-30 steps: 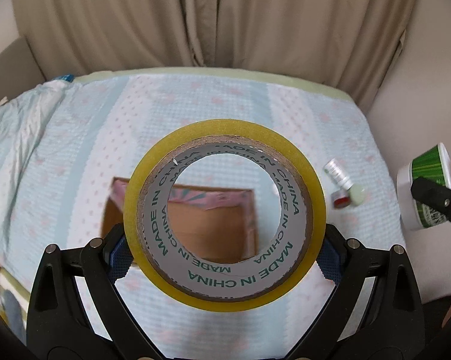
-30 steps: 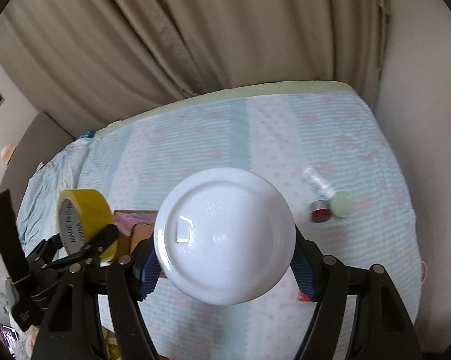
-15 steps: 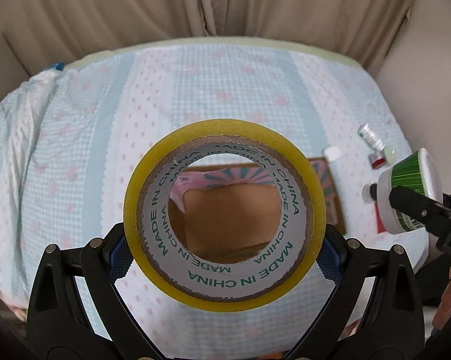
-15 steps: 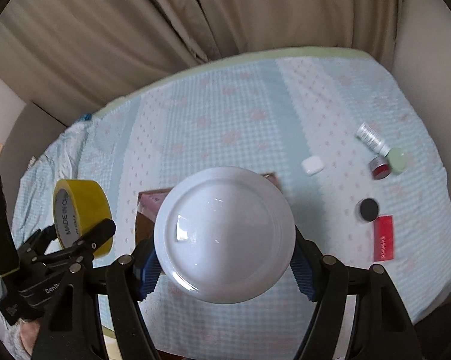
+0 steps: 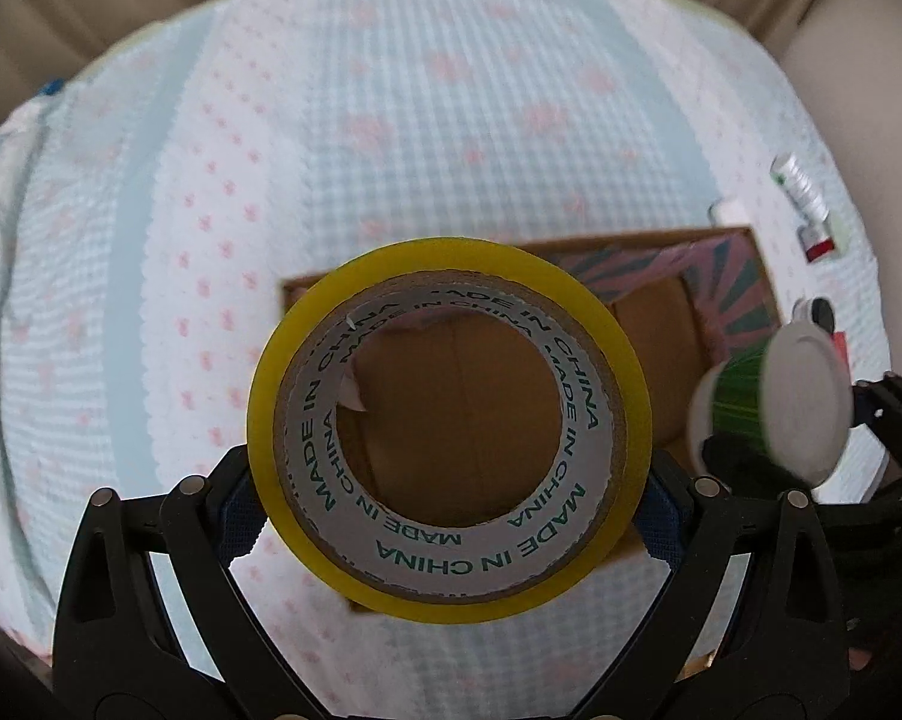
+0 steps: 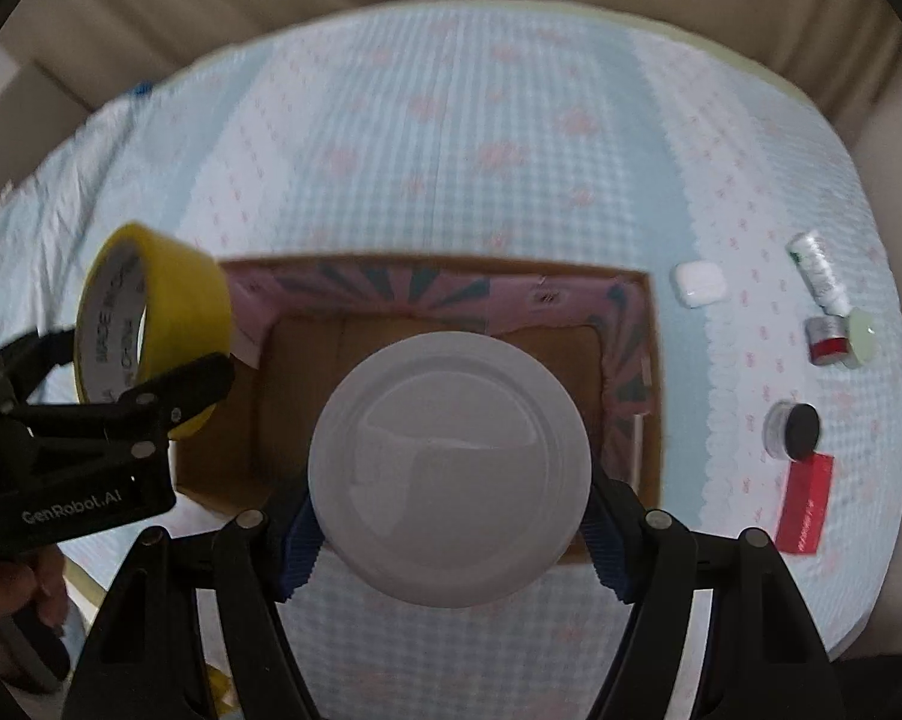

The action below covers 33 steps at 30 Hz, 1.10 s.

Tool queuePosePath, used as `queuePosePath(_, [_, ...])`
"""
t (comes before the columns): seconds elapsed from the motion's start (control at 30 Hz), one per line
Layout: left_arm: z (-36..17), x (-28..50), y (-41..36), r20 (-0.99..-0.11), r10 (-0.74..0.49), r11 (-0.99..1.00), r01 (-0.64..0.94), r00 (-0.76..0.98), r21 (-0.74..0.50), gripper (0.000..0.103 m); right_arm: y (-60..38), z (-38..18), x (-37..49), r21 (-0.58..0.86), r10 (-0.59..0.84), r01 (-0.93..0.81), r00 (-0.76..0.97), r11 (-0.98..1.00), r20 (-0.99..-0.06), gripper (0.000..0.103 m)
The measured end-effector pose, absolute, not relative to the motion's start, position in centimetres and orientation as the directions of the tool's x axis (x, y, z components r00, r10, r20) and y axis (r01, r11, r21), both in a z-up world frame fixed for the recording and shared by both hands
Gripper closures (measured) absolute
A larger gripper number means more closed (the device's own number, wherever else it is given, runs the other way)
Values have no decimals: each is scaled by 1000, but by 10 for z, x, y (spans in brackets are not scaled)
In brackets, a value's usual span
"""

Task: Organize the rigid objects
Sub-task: 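Carry tape roll and white-lid jar into the cardboard box and release both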

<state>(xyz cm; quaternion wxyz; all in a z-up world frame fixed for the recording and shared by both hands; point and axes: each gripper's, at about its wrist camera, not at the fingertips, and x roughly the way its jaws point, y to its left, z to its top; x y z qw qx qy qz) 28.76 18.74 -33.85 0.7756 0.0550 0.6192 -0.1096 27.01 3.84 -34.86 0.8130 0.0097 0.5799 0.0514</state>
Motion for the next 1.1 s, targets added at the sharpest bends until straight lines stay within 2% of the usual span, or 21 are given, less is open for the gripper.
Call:
queuePosePath(0.17, [-385,298,168,-984,-90,960,275,156,-44,7,33,-401,286,87,103,-76,253,993,-962,34])
queuePosePath(0.37, [-425,302,155,-994,-62,957,287,89,-34,7,36,-445,289,53,90,-172,214,984,-973,34])
queuePosePath(0.63, [-428,312,154,-994,-105,964,248,28,-95,7,35,-446,280,54,100,-203,221,978,-970,34])
queuePosePath(0.73, [-427,312,152,-996,-79,965,251,30,-69,0,34,-444,278,66,116,-217,228,974,-967,33])
queuePosePath(0.77, [-426,310,150,-996,-77,964,259,37,-65,0,34,-446,277,73,123,-220,222,973,-967,22])
queuePosePath(0.8, [-424,308,149,-996,-81,962,266,46,-65,0,32,-448,279,86,131,-221,196,971,-972,0])
queuePosePath(1.1, [-405,295,154,-994,-59,968,247,92,-35,0,22,-444,260,78,132,-229,233,970,-964,0])
